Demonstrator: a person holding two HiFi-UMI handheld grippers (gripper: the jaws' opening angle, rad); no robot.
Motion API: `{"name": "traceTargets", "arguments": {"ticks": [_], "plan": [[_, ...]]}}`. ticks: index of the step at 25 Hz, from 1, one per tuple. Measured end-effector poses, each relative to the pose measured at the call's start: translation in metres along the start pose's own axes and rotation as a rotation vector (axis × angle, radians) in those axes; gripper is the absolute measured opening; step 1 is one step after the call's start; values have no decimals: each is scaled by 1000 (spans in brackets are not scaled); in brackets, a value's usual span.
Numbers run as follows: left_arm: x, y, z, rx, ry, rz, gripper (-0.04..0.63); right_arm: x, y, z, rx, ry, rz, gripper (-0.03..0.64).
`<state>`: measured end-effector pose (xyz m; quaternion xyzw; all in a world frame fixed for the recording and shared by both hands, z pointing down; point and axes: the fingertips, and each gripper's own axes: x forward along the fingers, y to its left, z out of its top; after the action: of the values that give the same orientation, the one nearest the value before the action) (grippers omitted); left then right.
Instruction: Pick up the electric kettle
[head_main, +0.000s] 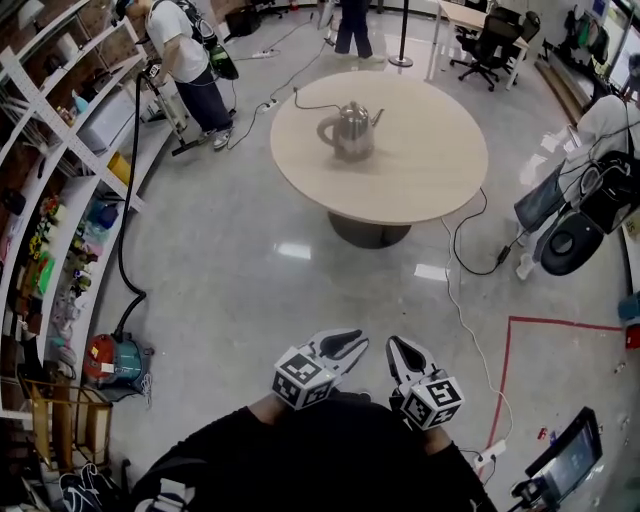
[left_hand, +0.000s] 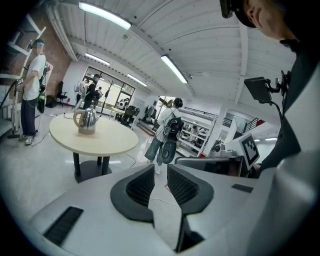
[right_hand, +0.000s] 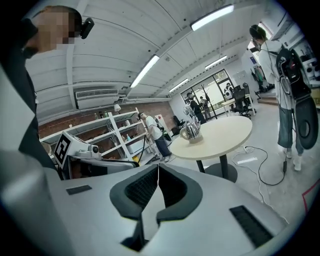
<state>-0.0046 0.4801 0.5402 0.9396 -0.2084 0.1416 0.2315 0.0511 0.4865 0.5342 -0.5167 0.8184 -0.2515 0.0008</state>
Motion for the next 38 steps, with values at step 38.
{"name": "traceTargets", "arguments": {"ticks": [38], "plan": [[-10, 328, 133, -141, -146, 147, 92, 328, -14, 104, -151, 106, 70, 15]]}}
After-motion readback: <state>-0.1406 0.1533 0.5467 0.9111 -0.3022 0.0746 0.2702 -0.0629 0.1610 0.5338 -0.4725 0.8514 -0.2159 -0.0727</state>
